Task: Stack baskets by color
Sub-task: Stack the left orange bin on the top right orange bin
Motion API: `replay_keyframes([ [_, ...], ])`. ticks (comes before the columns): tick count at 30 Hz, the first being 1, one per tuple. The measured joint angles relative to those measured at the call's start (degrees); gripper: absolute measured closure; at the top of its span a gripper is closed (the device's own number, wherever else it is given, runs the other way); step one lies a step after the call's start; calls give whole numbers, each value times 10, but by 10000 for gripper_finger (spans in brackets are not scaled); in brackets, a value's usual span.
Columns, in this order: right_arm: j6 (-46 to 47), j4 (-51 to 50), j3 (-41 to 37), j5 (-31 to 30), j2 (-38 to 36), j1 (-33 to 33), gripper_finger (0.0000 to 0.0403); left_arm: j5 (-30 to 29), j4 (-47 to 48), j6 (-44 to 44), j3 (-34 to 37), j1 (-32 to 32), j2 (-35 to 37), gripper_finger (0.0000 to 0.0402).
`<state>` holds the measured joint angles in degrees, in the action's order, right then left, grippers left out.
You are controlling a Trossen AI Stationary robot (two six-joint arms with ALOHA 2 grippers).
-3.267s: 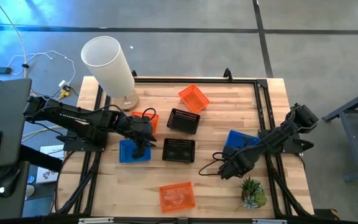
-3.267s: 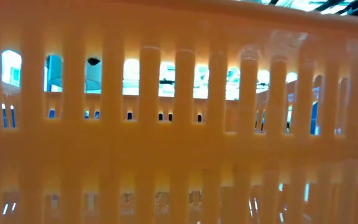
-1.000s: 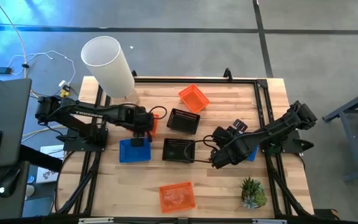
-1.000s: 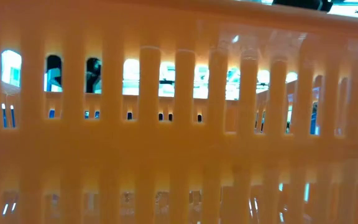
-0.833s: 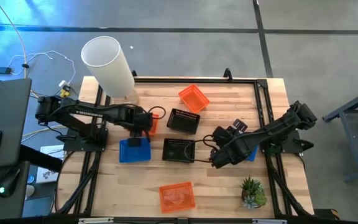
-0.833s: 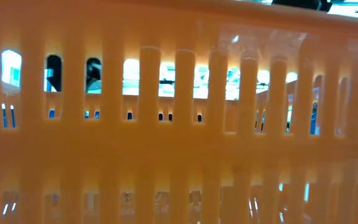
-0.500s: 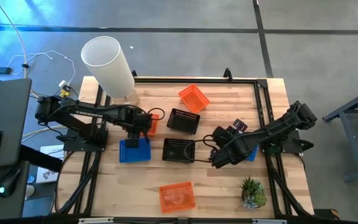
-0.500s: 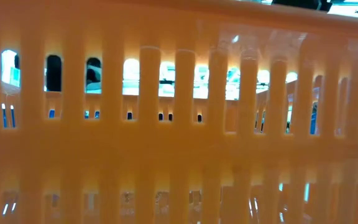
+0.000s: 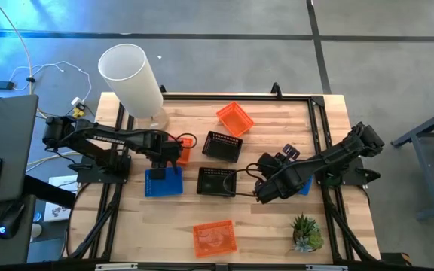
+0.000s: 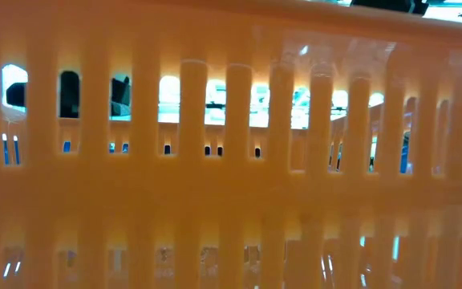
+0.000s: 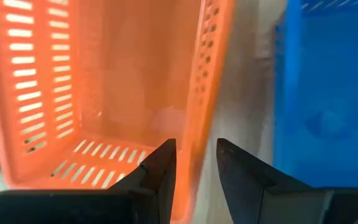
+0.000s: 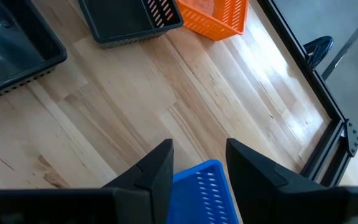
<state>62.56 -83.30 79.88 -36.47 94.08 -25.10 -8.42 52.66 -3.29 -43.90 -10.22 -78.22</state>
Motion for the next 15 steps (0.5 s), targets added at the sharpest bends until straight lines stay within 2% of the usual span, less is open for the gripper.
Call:
replay_keyframes([
  [6, 0, 4, 0, 0, 0, 0, 268, 6, -3, 12, 0, -8, 0, 320],
  [13, 2, 6, 0, 0, 0, 0, 268, 6, -3, 12, 0, -18, 0, 388],
  [15, 2, 7, 0, 0, 0, 0, 268, 7, -4, 12, 0, -19, 0, 396],
])
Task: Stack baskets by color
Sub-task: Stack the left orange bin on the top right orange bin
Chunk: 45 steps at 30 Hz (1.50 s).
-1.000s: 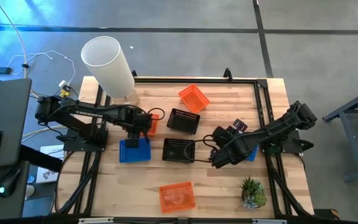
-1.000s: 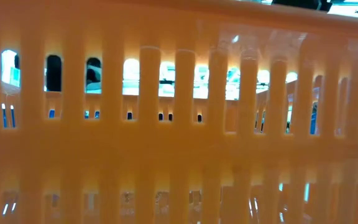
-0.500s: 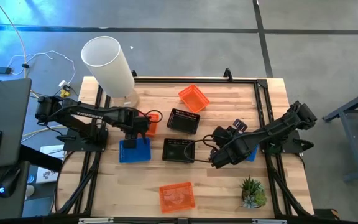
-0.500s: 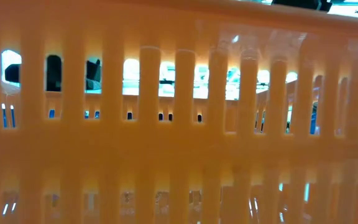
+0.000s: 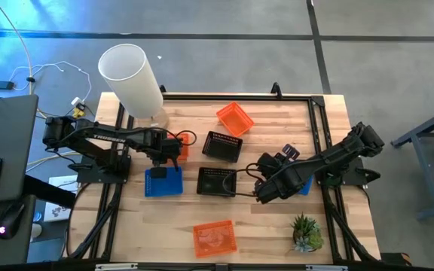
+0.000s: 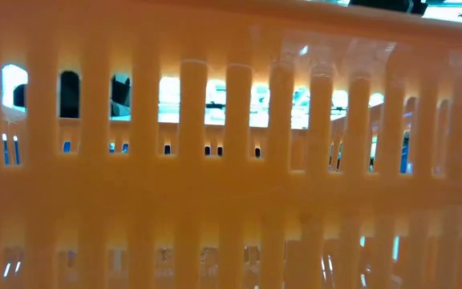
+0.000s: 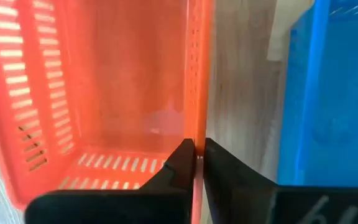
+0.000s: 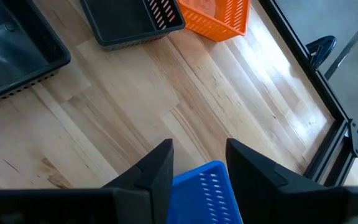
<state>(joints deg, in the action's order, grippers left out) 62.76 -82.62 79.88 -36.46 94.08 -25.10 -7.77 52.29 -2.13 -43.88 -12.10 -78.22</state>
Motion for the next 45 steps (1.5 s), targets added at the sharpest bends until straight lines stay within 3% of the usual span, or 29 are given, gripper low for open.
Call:
replay_keyframes([
  [20, 0, 4, 0, -1, 0, 0, 268, 1, -23, 34, -33, 3, 0, 401],
  [32, 0, 18, 0, -6, 0, 0, 268, -2, 34, 45, -95, 28, 0, 401],
  [45, 3, 27, 0, -7, 0, 0, 268, -5, 44, 67, -111, 54, 0, 401],
])
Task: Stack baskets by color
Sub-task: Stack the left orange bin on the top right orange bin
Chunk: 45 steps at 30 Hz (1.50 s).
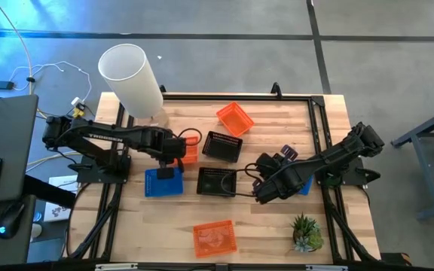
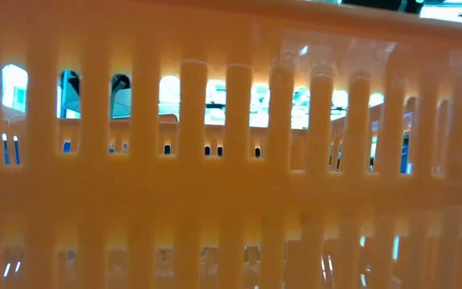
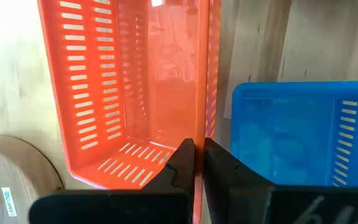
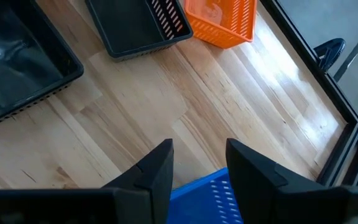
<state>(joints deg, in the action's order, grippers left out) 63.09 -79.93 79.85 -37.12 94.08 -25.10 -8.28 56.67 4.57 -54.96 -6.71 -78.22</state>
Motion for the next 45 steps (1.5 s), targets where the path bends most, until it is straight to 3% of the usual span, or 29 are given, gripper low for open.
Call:
replay_keyframes([
  [18, -5, 34, 0, 0, 0, 0, 268, -3, 15, 102, -11, 104, 0, 401],
  [33, -5, 59, 0, 0, 0, 0, 268, -123, 64, 118, -128, 194, 0, 401],
  [45, -5, 79, 0, 0, 0, 31, 268, -139, 64, 189, -179, 278, 0, 401],
])
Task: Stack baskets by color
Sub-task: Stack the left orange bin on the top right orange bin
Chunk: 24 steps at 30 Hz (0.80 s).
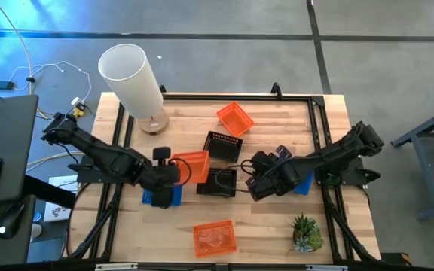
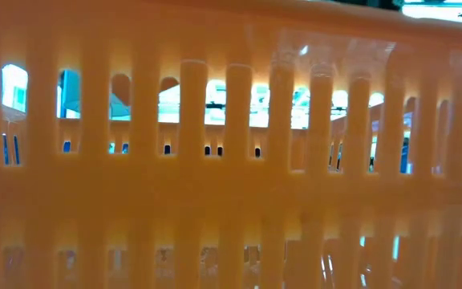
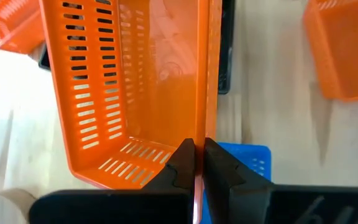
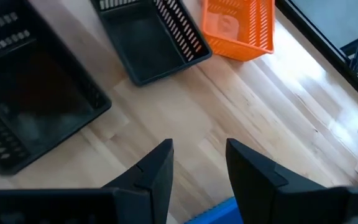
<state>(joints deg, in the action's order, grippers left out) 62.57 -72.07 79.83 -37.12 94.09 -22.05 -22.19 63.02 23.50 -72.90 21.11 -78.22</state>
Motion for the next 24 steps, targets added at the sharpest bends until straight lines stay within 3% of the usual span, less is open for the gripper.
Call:
replay_keyframes([
  [12, -213, 84, 0, 27, -3, 100, 268, -42, 9, -129, -13, 0, -6, 401],
  [19, -302, 154, 0, 40, -40, 146, 268, -51, 39, -178, -12, -1, -38, 401],
  [24, -359, 223, 0, 108, -67, 176, 268, -70, 47, -221, -12, -1, -81, 401],
])
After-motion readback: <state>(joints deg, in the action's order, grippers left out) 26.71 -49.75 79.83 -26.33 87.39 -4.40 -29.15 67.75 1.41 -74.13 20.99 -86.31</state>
